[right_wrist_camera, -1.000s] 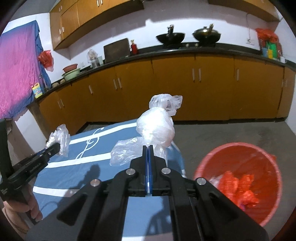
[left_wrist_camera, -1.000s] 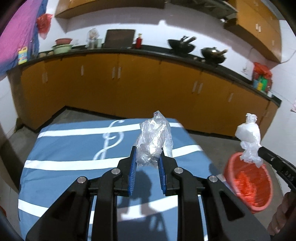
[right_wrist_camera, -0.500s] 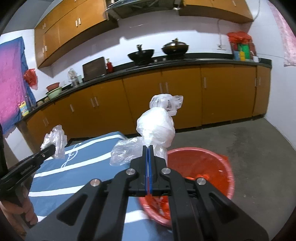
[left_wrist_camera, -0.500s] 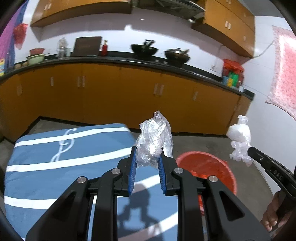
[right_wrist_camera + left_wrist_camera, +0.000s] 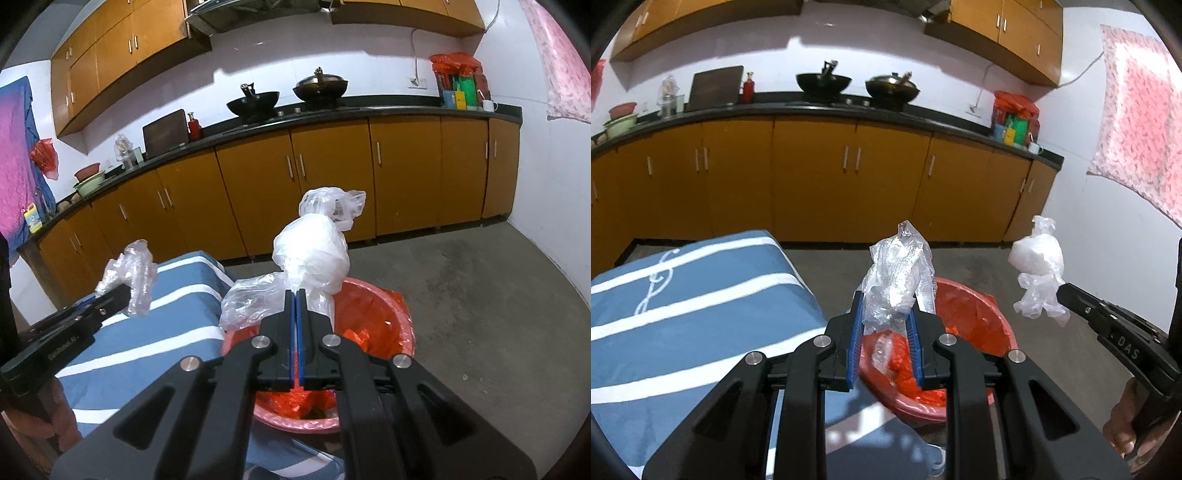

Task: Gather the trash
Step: 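Carry both clear bags with both tools over the red basket, then open both tools to drop the clear bags into the basket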

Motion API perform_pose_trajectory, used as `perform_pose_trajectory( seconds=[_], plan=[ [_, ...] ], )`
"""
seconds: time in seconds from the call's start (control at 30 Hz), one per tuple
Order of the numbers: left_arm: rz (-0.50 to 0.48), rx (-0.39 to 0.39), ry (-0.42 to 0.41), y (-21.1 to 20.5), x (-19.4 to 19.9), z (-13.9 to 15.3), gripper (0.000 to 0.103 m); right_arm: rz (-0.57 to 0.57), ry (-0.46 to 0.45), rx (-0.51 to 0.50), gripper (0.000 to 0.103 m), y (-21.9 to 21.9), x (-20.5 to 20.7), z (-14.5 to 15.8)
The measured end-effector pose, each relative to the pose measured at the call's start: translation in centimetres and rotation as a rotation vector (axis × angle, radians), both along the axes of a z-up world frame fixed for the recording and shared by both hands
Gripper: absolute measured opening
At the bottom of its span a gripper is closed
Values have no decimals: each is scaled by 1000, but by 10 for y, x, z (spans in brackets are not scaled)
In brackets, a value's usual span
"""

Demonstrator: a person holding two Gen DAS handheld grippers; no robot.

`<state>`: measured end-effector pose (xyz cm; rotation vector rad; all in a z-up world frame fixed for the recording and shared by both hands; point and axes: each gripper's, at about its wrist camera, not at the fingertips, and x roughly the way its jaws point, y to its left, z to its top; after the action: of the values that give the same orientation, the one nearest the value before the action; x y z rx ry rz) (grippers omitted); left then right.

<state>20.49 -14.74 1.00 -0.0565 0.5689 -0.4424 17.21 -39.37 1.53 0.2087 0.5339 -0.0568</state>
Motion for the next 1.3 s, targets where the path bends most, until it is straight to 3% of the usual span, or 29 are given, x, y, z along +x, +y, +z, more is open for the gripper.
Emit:
perform_pose_trajectory(
  seconds=[0.57,1.07,1.17,1.3],
  plan=[
    [-73,54,66,-54,20,-37,22,-4,58,10,3,-15,28,-38],
    [-99,80,105,-70,39,-58,22,3,65,19,3,-20,40,-51],
    [-100,95,120,-74,42,-66,27,7,59,29,3,-21,43,-54],
    [-78,99,152,-72,46,-74,52,-29,36,53,7,-32,38,-52]
  ],
)
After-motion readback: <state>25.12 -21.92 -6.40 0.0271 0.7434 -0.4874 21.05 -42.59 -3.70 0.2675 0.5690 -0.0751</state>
